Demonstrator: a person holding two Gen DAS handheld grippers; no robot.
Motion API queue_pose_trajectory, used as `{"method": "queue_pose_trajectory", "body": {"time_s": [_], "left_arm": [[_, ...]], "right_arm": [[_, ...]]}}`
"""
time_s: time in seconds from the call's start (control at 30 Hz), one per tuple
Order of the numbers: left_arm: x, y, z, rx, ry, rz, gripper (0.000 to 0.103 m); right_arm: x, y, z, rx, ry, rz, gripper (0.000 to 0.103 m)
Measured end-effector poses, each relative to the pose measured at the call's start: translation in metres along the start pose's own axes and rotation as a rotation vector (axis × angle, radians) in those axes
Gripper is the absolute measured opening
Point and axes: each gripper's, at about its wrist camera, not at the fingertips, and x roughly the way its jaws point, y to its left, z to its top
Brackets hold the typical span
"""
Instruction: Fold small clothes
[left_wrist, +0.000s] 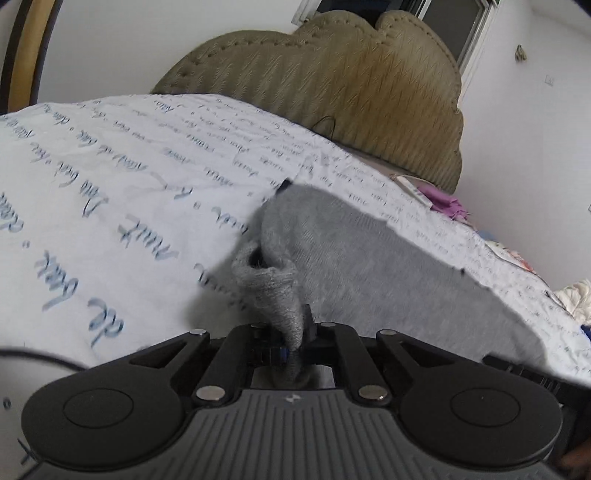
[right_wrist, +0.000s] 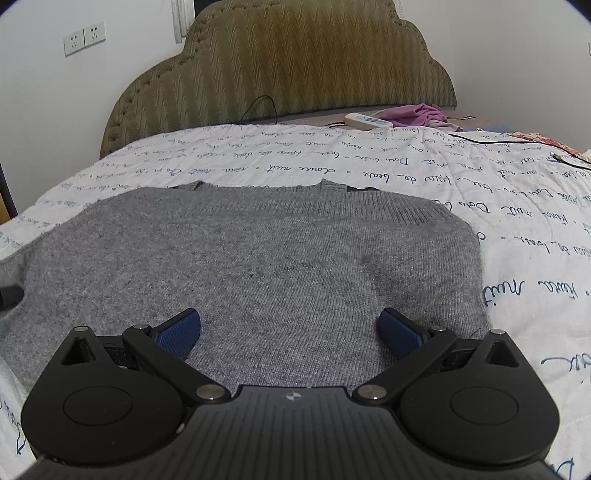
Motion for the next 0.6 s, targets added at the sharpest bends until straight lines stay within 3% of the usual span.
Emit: {"method": "queue_pose_trajectory", "body": {"time_s": [0.1, 0.2, 0.3, 0.4, 0.5, 0.6], "left_arm": [[-0.009, -0.010, 0.001, 0.087, -0.050, -0.014, 0.005], [-0.009, -0.025, 0.000, 0.176, -0.056, -0.022, 0.005], [-0.003, -0.026, 0.001, 0.192, -0.033, -0.026, 0.005], [-0.004, -0.030, -0.002, 0.233, -0.039, -0.016, 0.005], [-0.009, -0.044, -0.005, 0.372, -0.075, 0.001, 0.005], [-0.009, -0.053, -0.004, 0.473, -0.080, 0.004, 0.005]], "right_arm": [[0.000, 0.007, 0.021, 0.039, 0.045, -0.029, 0.101], [-0.002, 0.019, 0.056, 0.143, 0.032, 0.100, 0.101], [0.015, 0.051, 0.099, 0.179, 0.107, 0.246, 0.102], [0.053, 0.102, 0.139, 0.124, 0.284, 0.377, 0.100], [0.085, 0.160, 0.161, -0.018, 0.370, 0.388, 0.086], [0.115, 0.208, 0.169, -0.151, 0.480, 0.371, 0.083]]}}
